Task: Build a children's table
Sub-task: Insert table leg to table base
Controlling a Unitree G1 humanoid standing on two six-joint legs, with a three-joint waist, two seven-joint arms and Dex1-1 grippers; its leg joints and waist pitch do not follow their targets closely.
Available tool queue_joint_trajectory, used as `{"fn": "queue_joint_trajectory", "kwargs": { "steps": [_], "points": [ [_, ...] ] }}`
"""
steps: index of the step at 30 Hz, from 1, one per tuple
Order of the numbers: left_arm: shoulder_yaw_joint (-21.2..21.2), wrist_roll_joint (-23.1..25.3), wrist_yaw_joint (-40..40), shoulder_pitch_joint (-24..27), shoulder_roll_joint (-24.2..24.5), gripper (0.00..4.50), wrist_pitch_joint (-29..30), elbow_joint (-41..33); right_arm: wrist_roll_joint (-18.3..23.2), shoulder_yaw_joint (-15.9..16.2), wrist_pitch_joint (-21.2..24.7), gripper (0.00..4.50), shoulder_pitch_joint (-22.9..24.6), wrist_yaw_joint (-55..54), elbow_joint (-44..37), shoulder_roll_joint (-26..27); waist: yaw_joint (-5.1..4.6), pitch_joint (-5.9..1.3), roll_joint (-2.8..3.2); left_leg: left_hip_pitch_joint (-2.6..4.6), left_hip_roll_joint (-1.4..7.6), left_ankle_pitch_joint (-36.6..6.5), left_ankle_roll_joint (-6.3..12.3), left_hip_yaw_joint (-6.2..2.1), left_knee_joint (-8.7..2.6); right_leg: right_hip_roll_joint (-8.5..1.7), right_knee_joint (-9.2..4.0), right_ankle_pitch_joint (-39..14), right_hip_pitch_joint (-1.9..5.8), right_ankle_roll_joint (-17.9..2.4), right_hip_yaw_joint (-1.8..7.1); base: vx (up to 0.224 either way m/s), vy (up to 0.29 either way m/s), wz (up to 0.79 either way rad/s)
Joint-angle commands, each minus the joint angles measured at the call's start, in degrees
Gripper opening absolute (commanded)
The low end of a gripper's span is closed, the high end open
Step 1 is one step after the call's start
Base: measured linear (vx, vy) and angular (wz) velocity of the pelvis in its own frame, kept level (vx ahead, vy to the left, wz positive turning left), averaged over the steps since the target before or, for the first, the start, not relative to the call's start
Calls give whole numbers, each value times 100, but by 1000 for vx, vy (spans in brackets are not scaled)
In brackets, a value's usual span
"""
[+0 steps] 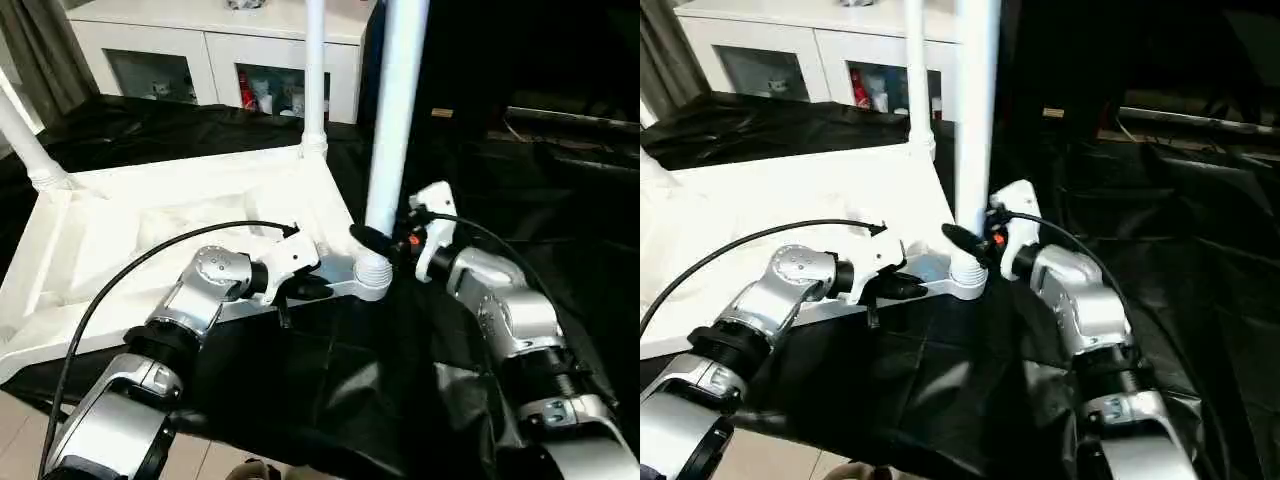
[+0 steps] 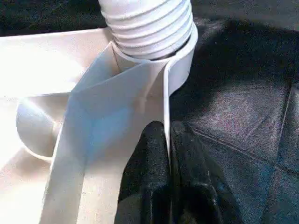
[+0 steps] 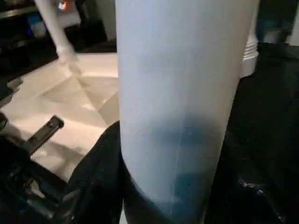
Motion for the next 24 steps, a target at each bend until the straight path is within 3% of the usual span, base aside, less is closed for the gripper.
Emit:
{"fn": "queue_joint_trajectory", "kwargs": {
  "steps": [1,5,10,11,15,18,22,23,24],
  "points": [
    [113,-54,209,-35,6,0,-85,122,-72,-178,-15,186,231,-193,264,-64,-21,-368,-31,207,225,-1866,-103,-132,-430,-329,-507,-1226,161,-1099,202,0,0,0],
    [147,-38,274,-66,21,0,-109,144,48,-343,-208,186,432,-226,217,22,-20,-360,-5,232,233,-2091,-165,-148,-451,-341,-542,-1506,142,-1049,211,0,0,0],
    [194,-30,377,-136,11,0,-162,244,20,-358,-531,186,719,-179,112,81,-16,-366,-11,226,229,-2094,-169,-149,-459,-330,-540,-1375,150,-1048,209,0,0,0],
    [202,-26,406,-164,2,0,-185,286,-89,-277,-723,186,825,-197,84,70,-15,-360,22,230,227,-2144,-171,-148,-464,-329,-554,-1420,139,-1032,210,0,0,0],
    [210,-20,451,-205,-22,0,-212,342,-326,-87,-1069,186,994,-235,38,31,-7,-351,13,240,226,-2247,-179,-154,-466,-349,-590,-1688,128,-969,216,0,0,0],
    [211,-22,469,-222,-39,0,-232,376,-675,226,-1428,186,1167,-290,-38,11,-25,-338,1,236,225,-2340,-199,-165,-487,-338,-610,-1848,124,-908,212,0,0,0],
    [185,-1,431,-208,-22,0,-261,383,-856,478,-1407,186,1141,-210,-63,-27,-55,-320,2,223,221,-2490,-197,-185,-510,-338,-629,-2115,132,-855,203,0,0,0],
    [177,5,417,-205,-6,0,-282,383,-865,570,-1282,186,1039,-115,-20,-41,-58,-321,-35,241,224,-2546,-184,-187,-506,-344,-640,-2221,120,-846,203,0,0,0],
    [171,10,401,-204,5,0,-298,383,-846,614,-1172,186,967,-44,22,-48,-67,-317,-28,234,223,-2550,-177,-193,-508,-350,-641,-2289,122,-844,204,0,0,0]
  ]
}}
